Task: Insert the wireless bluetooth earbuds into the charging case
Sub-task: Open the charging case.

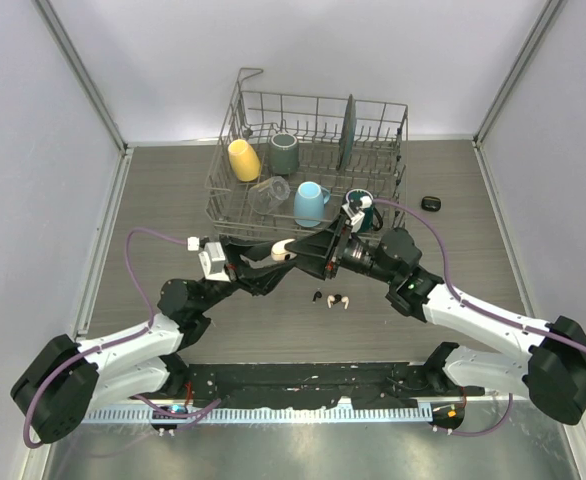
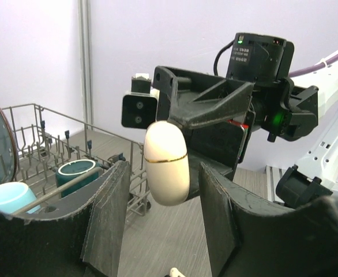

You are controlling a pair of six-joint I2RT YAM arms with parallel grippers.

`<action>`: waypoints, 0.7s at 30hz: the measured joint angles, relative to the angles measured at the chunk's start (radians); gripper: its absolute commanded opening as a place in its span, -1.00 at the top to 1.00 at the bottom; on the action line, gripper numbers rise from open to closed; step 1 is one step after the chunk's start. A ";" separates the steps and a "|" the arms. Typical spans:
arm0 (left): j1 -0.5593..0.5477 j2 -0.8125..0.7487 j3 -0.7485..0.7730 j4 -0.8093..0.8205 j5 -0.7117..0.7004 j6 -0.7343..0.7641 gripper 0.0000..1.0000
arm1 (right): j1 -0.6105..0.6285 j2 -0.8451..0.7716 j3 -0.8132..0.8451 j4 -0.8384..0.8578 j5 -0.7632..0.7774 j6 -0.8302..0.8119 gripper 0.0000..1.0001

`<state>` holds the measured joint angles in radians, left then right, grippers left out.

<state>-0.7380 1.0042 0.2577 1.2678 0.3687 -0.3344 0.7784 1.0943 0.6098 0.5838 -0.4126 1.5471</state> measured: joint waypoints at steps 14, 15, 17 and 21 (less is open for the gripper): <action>-0.002 0.009 0.001 0.019 -0.014 -0.004 0.05 | 0.006 0.021 -0.016 0.047 0.003 0.000 0.98; -0.002 0.010 0.001 0.020 -0.014 -0.004 0.08 | 0.006 0.021 -0.017 0.050 0.003 0.000 0.98; -0.002 0.011 0.001 0.021 -0.014 -0.006 0.10 | 0.006 0.021 -0.017 0.054 0.003 0.000 0.98; -0.002 0.013 0.001 0.022 -0.014 -0.006 0.07 | 0.006 0.026 -0.017 0.061 0.003 0.000 0.98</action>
<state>-0.7399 1.0172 0.2588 1.2896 0.3546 -0.3405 0.7845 1.1198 0.5926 0.6449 -0.4099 1.5471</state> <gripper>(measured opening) 0.448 0.533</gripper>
